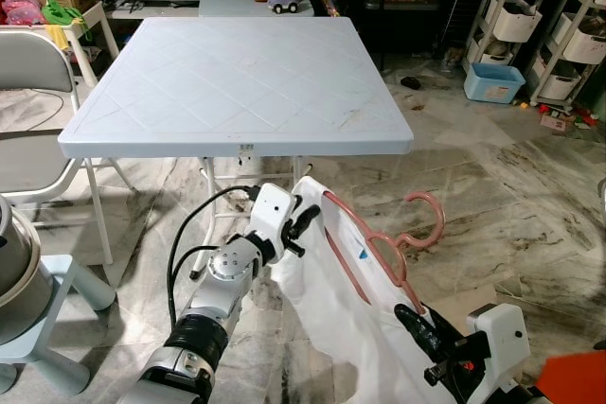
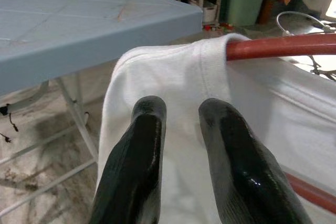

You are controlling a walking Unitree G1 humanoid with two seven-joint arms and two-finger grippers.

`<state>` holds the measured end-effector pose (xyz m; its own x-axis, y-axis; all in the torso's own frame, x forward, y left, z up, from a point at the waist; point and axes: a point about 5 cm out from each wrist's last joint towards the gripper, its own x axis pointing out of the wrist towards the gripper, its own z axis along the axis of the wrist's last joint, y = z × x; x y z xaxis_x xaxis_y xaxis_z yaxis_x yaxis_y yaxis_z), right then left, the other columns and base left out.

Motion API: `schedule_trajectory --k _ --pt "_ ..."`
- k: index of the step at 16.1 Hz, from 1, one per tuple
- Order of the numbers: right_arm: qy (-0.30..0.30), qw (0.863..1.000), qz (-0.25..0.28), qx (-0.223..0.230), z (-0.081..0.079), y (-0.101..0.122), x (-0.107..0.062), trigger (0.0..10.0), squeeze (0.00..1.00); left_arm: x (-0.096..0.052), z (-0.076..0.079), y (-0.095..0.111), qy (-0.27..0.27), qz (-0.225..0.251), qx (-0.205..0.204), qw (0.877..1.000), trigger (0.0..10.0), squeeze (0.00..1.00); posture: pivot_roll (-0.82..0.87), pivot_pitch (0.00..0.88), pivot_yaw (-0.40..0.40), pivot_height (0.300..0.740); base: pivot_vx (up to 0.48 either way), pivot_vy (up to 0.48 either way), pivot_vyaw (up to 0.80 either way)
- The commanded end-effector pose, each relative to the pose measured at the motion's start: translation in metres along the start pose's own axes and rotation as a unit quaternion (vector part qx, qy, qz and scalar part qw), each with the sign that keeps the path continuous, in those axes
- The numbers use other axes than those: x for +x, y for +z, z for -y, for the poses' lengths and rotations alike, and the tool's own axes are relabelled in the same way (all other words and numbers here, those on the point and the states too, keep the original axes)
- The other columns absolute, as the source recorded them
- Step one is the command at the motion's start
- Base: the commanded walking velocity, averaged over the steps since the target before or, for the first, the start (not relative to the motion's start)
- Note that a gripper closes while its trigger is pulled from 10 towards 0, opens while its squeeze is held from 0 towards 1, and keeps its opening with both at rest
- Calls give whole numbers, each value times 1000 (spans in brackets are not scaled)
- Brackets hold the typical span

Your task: Hang hanger

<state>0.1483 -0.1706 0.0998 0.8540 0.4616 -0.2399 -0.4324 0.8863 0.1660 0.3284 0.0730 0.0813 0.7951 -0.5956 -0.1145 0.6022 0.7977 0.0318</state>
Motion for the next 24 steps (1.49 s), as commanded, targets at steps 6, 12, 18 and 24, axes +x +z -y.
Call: schedule_trajectory --k 6,12,18,24 --pt "-19 998 58 -19 1 20 12 10000 0 4 12 7 -33 16 -25 999 10000 1000 47 0 -39 740 0 0 0" --pt "6 998 54 -14 -9 24 8 10000 0 10 3 18 -3 25 -8 1000 10000 1000 37 0 -43 740 0 0 0" --pt "23 998 53 -9 -13 27 2 10000 0 12 3 13 9 12 10 1000 10000 0 21 0 -37 740 0 0 0" --pt "27 998 49 -6 -15 25 0 10000 0 15 2 15 14 15 5 1000 0 0 18 0 -33 740 0 0 0"
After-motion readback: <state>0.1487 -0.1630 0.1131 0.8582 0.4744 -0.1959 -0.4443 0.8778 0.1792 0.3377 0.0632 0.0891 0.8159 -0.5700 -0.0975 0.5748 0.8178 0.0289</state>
